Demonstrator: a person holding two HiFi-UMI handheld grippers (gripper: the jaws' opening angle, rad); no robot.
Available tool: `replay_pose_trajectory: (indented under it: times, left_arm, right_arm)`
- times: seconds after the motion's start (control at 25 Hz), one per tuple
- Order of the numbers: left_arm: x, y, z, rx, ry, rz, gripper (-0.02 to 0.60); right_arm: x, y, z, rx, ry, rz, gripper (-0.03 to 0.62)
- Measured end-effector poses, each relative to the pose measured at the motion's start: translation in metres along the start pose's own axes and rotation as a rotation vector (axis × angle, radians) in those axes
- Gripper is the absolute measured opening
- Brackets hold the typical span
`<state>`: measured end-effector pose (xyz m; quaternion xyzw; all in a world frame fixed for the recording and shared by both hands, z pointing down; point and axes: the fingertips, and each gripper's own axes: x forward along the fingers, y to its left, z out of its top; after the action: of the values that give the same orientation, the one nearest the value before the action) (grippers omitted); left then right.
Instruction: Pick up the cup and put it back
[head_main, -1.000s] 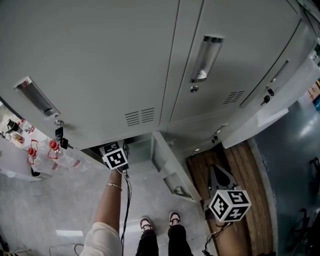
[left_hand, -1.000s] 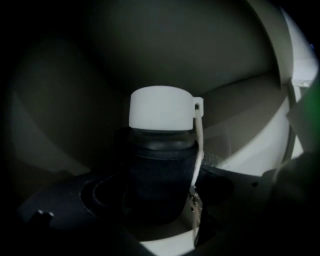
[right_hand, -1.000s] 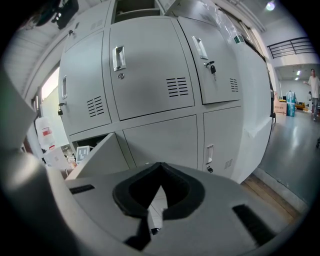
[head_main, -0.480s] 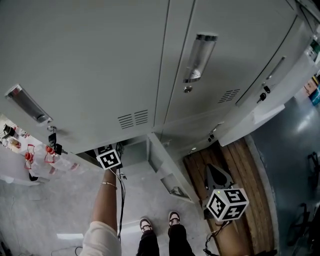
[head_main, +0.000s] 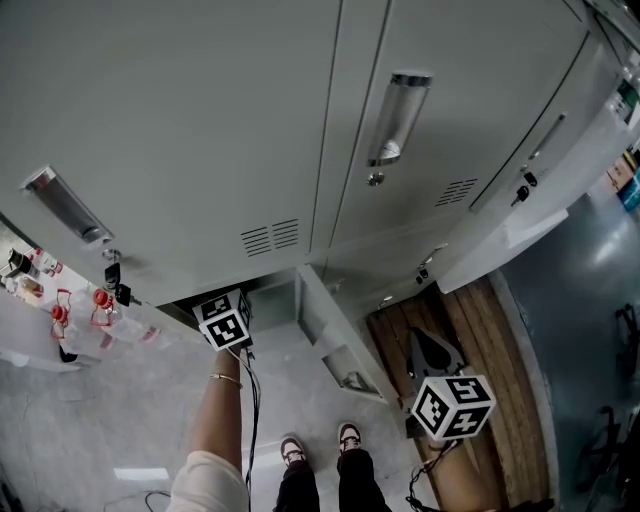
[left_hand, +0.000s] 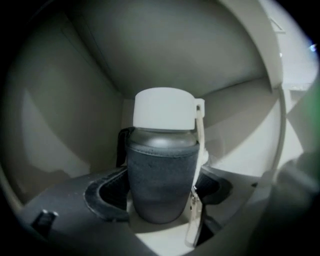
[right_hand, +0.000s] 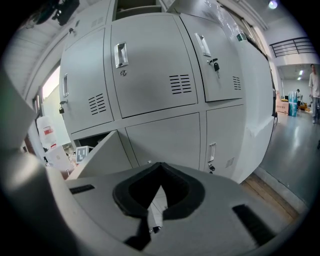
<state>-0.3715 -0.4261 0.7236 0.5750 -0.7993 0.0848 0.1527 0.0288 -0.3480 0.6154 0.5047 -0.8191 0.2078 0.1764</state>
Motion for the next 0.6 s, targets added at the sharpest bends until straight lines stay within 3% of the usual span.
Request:
replay_pose_trajectory:
  times: [0.36,0.6]
  left_arm:
    - [-0.031,-0.018,-0.005,-0.049,-0.007,-0.049,0.380]
    - [-0.035,-0.021,-0.012,-0.001,-0.012,-0.039,0.380]
  right_arm:
    - [-0.013,-0.001,0.000,0.004,-0.012,-0.006,-0.009]
    - [-0.019,0.001,0.001,-0.001,-0.018,0.000,-0.009]
